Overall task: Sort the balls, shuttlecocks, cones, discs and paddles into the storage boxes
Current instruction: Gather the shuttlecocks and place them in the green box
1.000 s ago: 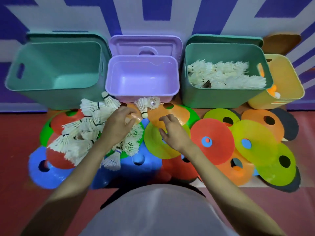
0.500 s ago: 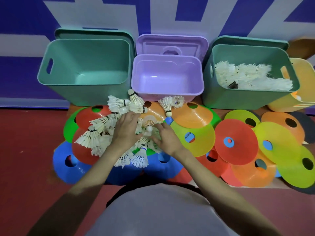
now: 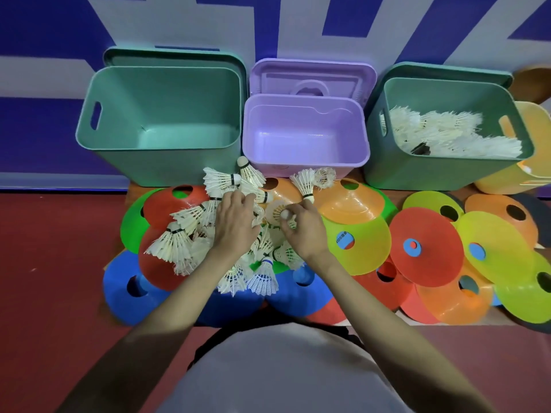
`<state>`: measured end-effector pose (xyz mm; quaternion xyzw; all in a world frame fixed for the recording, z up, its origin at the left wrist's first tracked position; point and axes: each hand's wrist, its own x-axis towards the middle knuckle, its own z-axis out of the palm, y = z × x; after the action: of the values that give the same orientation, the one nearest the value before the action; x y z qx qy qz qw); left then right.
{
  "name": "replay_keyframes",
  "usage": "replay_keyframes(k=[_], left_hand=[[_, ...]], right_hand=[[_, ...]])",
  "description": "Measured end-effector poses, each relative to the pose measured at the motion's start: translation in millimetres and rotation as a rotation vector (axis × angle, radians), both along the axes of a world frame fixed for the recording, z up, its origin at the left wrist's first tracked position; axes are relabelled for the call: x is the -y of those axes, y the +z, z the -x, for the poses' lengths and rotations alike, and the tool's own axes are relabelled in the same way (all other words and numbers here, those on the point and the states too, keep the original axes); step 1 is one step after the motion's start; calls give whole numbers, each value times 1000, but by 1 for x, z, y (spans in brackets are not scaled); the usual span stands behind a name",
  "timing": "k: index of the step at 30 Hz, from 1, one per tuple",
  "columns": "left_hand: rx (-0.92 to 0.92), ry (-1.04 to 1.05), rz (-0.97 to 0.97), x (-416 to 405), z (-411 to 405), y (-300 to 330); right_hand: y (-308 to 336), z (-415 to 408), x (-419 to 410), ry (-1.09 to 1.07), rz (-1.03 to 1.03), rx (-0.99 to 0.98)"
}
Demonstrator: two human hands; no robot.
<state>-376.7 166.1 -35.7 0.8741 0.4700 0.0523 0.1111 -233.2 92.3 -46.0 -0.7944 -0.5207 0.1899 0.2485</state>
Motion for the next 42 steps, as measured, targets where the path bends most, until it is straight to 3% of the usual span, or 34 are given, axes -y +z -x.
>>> replay_keyframes(k=[5, 9, 14, 17, 22, 28, 32, 35, 38, 42], left_hand=[[274, 86, -1, 5, 3, 9], [489, 211, 200, 20, -5, 24], [577, 207, 346, 34, -17, 28], [579, 175, 389, 41, -20, 27], [556, 127, 373, 51, -20, 28], [533, 189, 324, 52, -26, 28], [528, 101, 253, 53, -31, 29], [548, 31, 218, 57, -36, 29], [544, 29, 210, 62, -42, 30], [596, 13, 221, 66, -46, 34]], right_hand=[[10, -22, 26, -241, -234, -148], [-7, -42, 50, -395, -101, -211], [-18, -53, 63, -208, 205, -242], [-20, -56, 60, -24, 289, -99], [-13, -62, 50, 165, 401, -52], [1, -75, 56, 10, 233, 46], [42, -77, 69, -74, -191, -53], [76, -69, 73, 7, -416, -165], [81, -62, 73, 165, -365, -191], [66, -59, 71, 286, -232, -59]])
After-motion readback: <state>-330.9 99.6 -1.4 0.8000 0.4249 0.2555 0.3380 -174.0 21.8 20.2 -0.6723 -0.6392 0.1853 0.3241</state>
